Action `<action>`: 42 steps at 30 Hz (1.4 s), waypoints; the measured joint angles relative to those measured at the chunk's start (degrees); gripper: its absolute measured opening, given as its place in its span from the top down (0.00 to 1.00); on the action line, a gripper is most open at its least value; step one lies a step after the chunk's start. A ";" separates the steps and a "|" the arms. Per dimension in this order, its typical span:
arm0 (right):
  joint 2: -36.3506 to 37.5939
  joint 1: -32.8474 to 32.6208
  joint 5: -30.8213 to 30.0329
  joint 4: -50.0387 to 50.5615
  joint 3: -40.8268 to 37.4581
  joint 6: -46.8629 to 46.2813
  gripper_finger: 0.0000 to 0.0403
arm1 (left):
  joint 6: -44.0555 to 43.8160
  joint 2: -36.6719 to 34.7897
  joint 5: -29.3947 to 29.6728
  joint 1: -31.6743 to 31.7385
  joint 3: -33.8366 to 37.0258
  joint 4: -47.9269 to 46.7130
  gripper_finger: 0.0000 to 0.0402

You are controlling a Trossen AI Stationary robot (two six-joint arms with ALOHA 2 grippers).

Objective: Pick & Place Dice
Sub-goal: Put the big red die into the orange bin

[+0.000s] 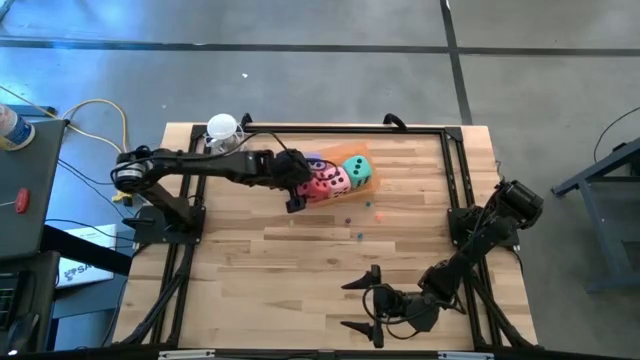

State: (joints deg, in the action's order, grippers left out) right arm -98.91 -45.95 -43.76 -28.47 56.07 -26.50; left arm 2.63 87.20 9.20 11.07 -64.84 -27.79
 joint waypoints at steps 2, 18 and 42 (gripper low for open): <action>0.00 0.30 0.01 0.30 0.00 -0.42 0.01 | 1.18 -0.67 0.01 -0.02 0.00 -0.51 0.00; 0.00 16.00 -24.76 3.97 0.00 15.40 0.01 | 6.20 0.04 -0.71 0.15 -0.07 -0.28 0.00; -0.08 44.87 10.35 5.12 0.00 16.97 0.01 | 2.16 0.06 -2.28 1.57 -0.09 0.77 0.00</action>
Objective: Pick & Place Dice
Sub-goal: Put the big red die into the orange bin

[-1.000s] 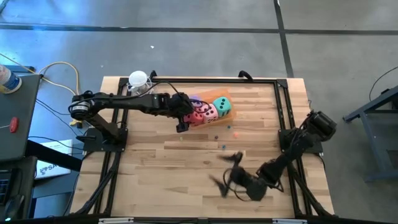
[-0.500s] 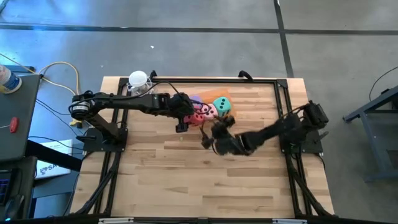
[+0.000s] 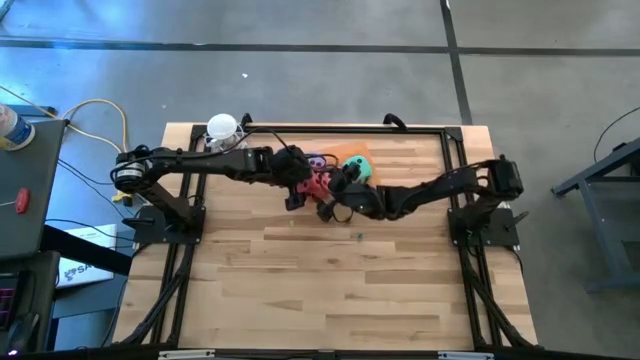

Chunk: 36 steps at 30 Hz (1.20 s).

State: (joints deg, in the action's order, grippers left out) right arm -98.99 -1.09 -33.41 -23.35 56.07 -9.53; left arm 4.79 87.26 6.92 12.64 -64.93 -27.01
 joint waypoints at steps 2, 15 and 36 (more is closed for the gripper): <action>-1.15 1.37 -0.01 0.29 0.00 -1.27 0.01 | -0.13 0.02 -2.04 -0.01 0.00 -0.28 0.00; -4.43 3.14 0.35 0.30 0.11 -2.88 0.01 | -0.10 0.07 -1.46 -0.33 0.00 -1.71 0.00; -4.65 3.87 -2.35 14.79 -0.09 -11.68 0.01 | 5.62 -0.57 -1.75 -0.98 -0.17 1.19 0.00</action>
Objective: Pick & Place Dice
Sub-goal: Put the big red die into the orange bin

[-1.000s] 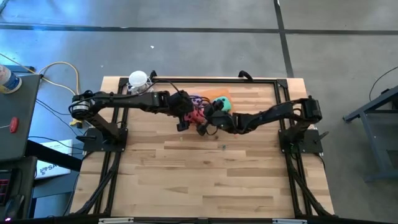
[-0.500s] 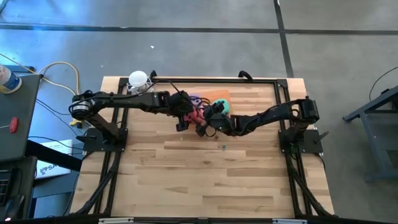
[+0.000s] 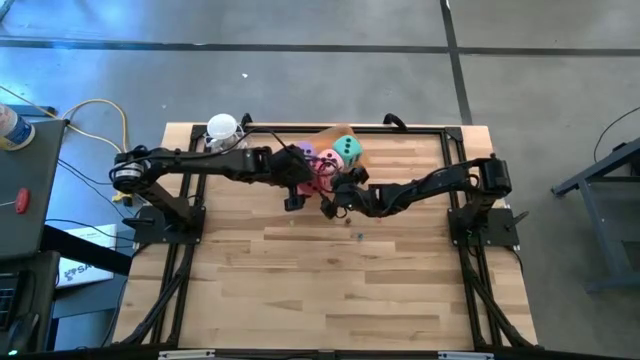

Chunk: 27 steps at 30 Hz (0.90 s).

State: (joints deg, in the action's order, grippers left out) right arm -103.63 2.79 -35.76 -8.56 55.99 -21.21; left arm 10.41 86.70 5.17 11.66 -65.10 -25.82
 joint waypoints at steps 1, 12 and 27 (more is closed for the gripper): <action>0.00 0.00 0.11 0.00 0.00 0.00 0.01 | 0.78 -0.16 -0.07 -0.22 0.00 0.02 0.00; -0.02 0.04 -0.41 -3.15 -0.02 1.28 0.01 | 1.60 -4.15 6.40 -0.68 0.13 -0.04 0.00; 5.10 2.79 -5.66 -8.37 0.07 9.07 0.01 | 1.77 -4.20 13.27 -0.59 0.13 -0.99 0.00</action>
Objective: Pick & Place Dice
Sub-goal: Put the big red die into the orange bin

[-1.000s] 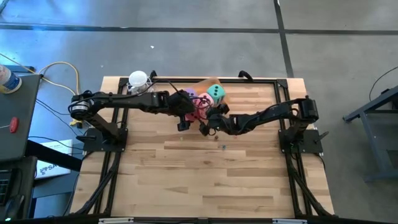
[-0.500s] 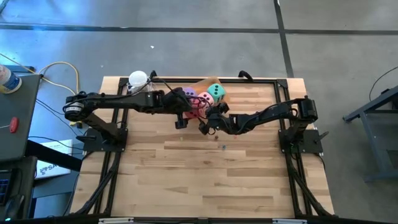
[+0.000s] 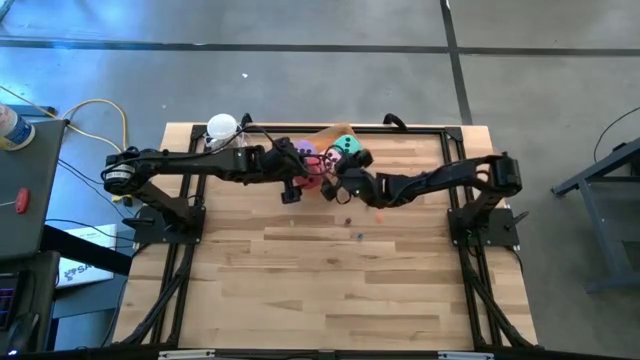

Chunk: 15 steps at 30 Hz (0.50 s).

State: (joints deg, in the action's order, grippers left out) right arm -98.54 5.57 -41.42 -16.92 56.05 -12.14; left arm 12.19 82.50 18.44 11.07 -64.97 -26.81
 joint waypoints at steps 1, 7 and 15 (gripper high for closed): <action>0.18 0.48 -0.41 0.02 0.00 0.00 0.01 | 0.00 -0.02 0.03 0.00 0.00 -0.49 0.00; 0.28 2.52 7.18 -1.02 0.00 -0.74 0.01 | 0.87 -1.14 1.73 0.00 0.00 -3.45 0.00; 0.28 0.84 10.03 -3.46 0.00 3.47 0.01 | -0.34 -7.36 2.49 -0.02 0.04 -6.03 0.00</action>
State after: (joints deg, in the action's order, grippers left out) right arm -98.26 6.42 -31.39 -20.38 56.05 -8.67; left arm 11.84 75.14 20.93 11.05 -64.93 -32.84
